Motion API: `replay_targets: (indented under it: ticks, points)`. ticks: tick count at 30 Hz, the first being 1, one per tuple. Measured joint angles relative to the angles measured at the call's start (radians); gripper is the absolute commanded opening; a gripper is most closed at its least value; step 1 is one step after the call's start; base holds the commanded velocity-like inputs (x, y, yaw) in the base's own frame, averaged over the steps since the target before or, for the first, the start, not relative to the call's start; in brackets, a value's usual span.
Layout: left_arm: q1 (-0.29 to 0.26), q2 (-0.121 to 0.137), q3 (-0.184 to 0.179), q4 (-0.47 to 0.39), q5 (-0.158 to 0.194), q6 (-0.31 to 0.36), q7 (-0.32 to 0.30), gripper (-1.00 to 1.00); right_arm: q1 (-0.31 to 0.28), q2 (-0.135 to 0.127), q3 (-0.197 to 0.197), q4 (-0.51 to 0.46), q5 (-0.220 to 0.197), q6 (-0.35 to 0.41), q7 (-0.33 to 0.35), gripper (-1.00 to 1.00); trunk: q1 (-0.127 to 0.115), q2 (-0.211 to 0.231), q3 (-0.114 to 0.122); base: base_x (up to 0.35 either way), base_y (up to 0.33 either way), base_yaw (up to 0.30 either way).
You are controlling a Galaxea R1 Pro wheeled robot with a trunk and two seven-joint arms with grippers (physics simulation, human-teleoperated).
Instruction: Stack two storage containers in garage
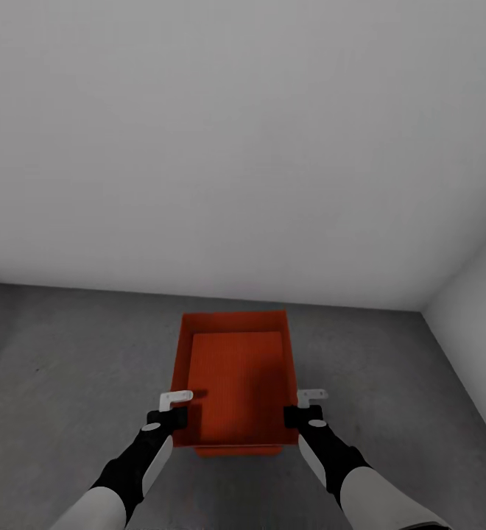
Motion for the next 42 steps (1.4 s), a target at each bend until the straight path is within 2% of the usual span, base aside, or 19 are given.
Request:
replay_targets:
  ticks: [42]
  points:
    - [0.000,0.000,0.000,-0.002,-0.001,0.002,0.000,-1.00,0.000,0.000,-0.001,0.000,0.000,0.000,0.001,-1.00,0.000,0.000,-0.068,0.000,0.000,0.000]
